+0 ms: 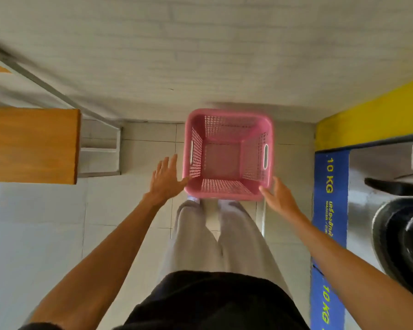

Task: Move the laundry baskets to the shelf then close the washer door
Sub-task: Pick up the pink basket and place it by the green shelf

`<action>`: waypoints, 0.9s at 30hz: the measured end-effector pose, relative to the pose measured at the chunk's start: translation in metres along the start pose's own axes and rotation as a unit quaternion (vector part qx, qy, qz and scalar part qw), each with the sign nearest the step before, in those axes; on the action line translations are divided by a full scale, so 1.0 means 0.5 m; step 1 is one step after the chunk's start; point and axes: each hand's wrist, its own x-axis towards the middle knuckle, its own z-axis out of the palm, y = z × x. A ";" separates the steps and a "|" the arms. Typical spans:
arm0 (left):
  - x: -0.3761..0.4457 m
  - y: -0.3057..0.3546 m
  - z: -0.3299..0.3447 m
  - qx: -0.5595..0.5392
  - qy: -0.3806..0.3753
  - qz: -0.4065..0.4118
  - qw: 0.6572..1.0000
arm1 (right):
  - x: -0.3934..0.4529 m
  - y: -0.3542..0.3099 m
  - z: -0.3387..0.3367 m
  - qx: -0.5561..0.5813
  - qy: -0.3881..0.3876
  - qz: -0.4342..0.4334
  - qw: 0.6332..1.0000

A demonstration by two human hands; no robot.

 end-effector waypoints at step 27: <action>0.208 -0.022 0.119 -0.157 0.177 -0.024 0.971 | 0.368 0.089 -0.007 -0.076 0.130 -0.038 0.988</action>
